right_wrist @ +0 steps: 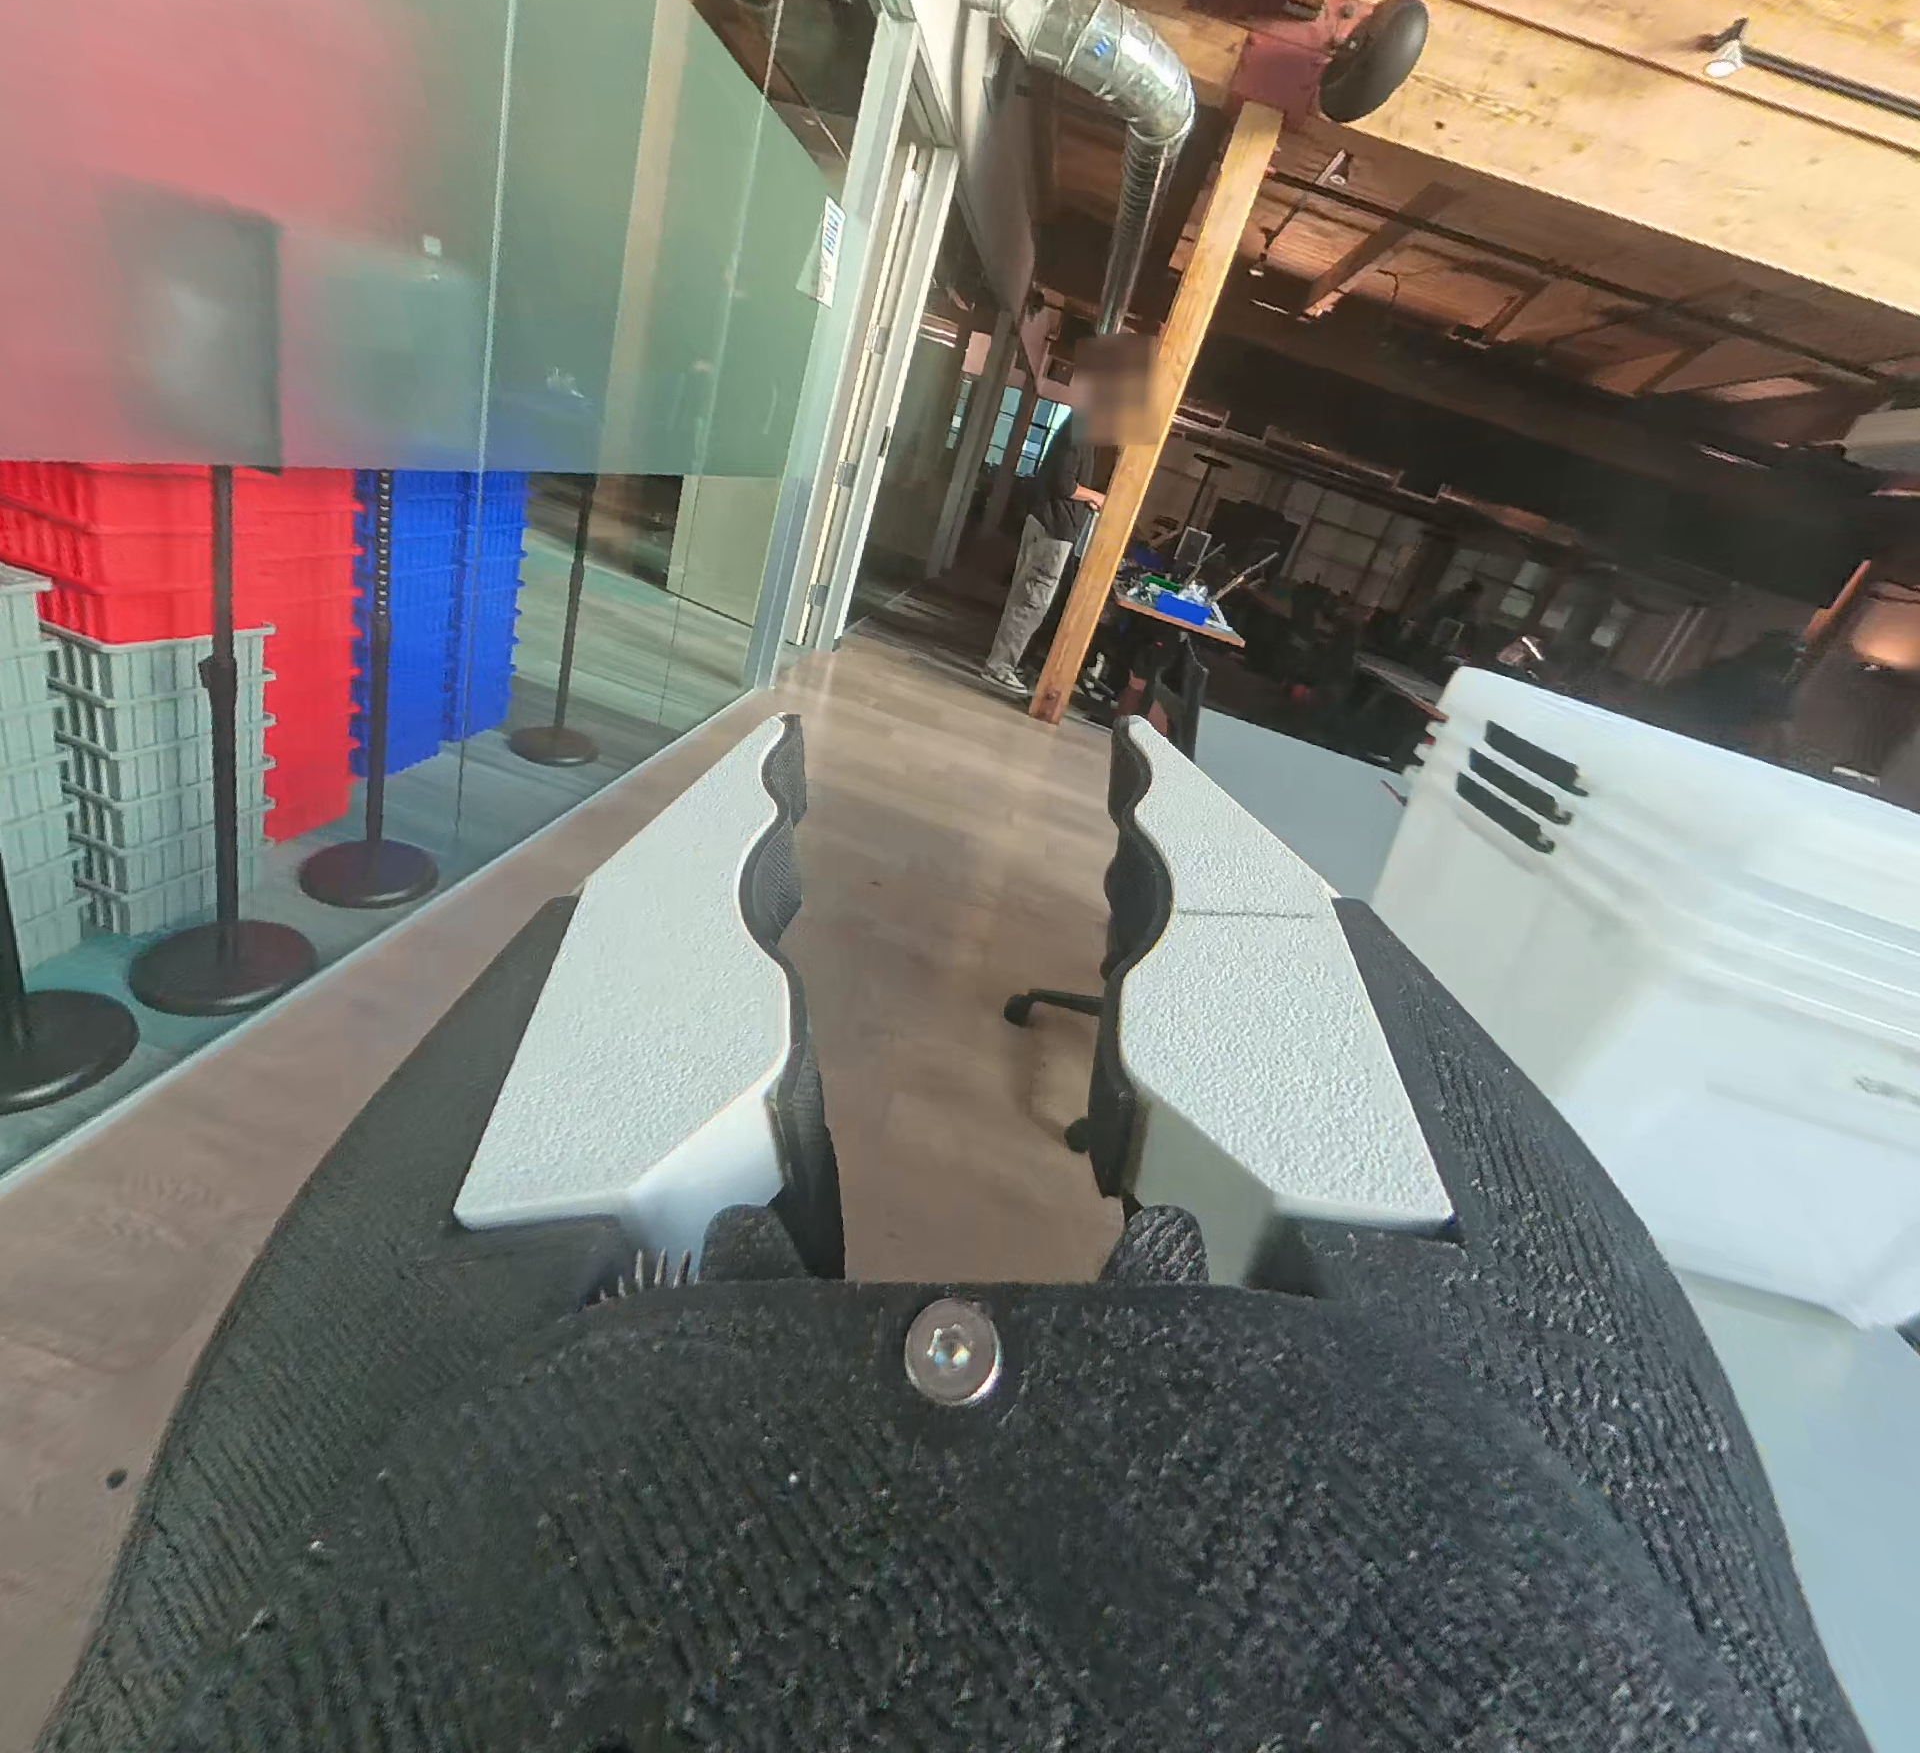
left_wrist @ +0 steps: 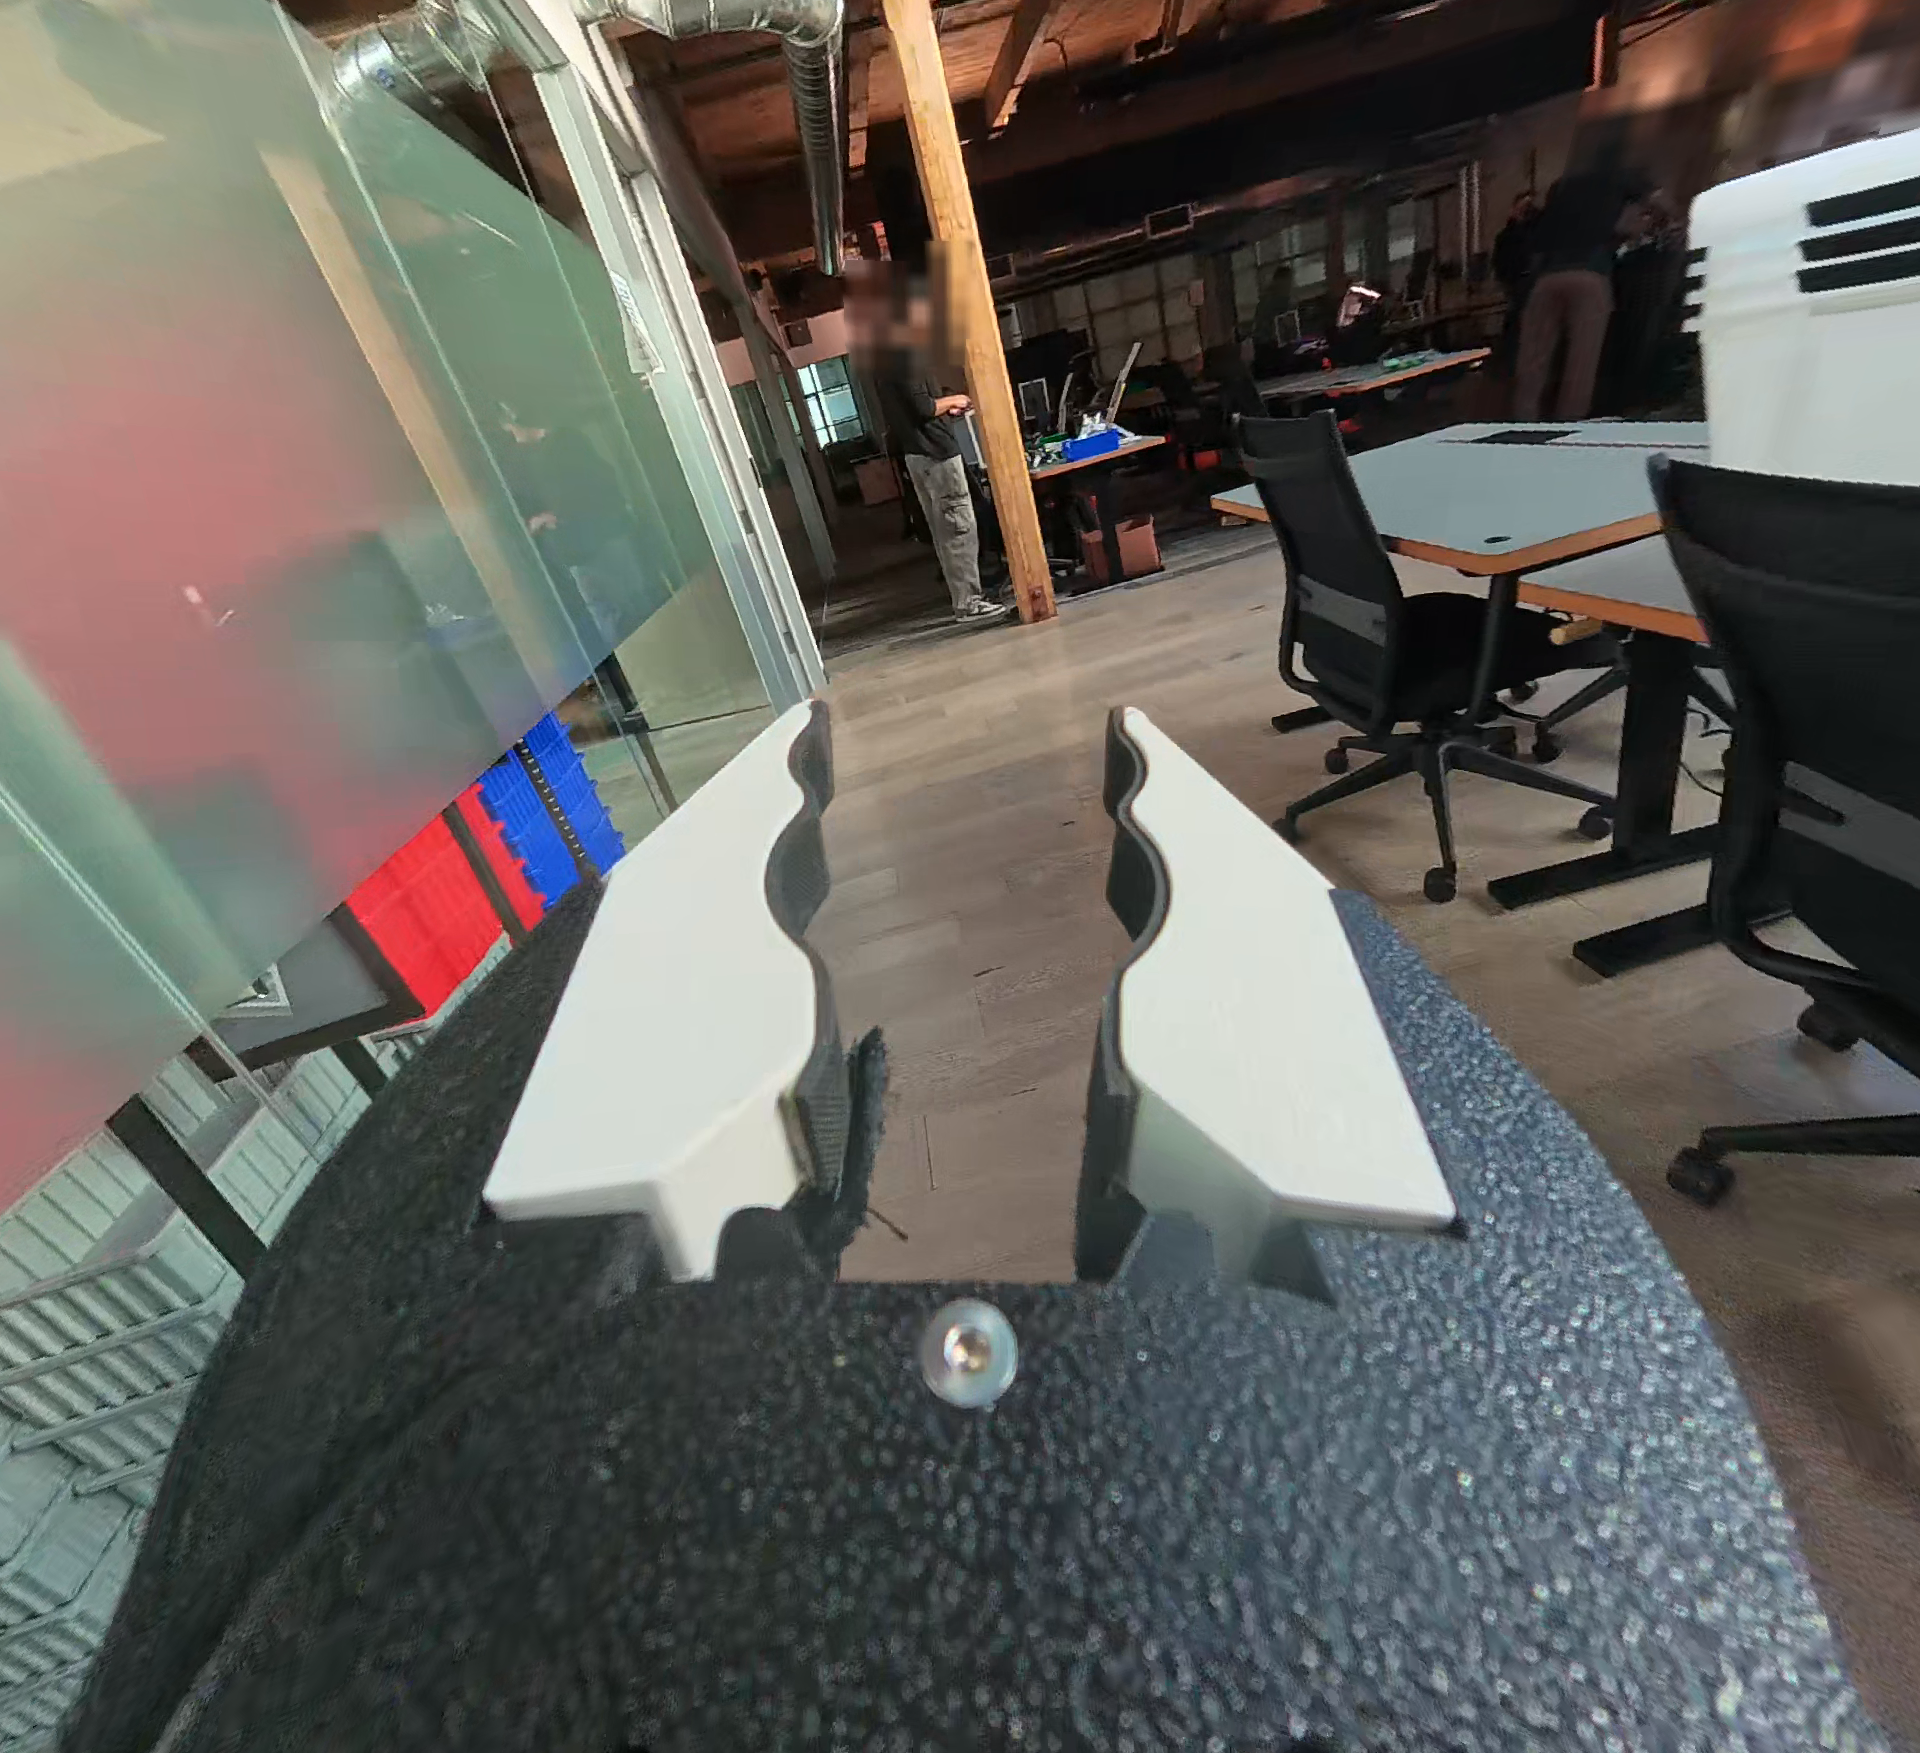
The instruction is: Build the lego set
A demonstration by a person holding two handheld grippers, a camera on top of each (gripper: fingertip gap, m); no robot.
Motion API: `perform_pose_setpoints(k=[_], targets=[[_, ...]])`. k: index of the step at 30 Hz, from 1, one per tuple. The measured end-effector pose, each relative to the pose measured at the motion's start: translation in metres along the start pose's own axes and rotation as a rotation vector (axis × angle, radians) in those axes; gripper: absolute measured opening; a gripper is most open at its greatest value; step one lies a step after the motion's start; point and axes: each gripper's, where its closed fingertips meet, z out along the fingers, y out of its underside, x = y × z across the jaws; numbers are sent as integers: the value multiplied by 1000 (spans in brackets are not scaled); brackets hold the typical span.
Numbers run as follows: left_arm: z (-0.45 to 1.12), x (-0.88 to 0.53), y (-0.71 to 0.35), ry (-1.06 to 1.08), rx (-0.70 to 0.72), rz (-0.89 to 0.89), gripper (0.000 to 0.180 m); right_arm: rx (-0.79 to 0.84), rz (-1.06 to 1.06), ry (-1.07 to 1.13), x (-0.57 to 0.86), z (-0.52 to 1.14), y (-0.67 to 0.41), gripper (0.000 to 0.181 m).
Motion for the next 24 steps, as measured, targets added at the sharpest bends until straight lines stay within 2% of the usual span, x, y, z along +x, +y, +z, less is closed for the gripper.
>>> perform_pose_setpoints(k=[5,11,13,19,24], targets=[[123,-35,42,-35,-36,-112,41,5,77,-71,-13,161,36,57],[299,-85,111,-84,-94,48,29,26,96,-65,-11,361,91,56],[373,-102,120,-93,-101,22,27,-9,88,-22,6,428,105,55],[622,-64,115,139,-18,-15,25,-25,-31,48,68,578,125,54],[806,17,118,377,101,-38,22,-73,-22,154,126,667,190,53]])
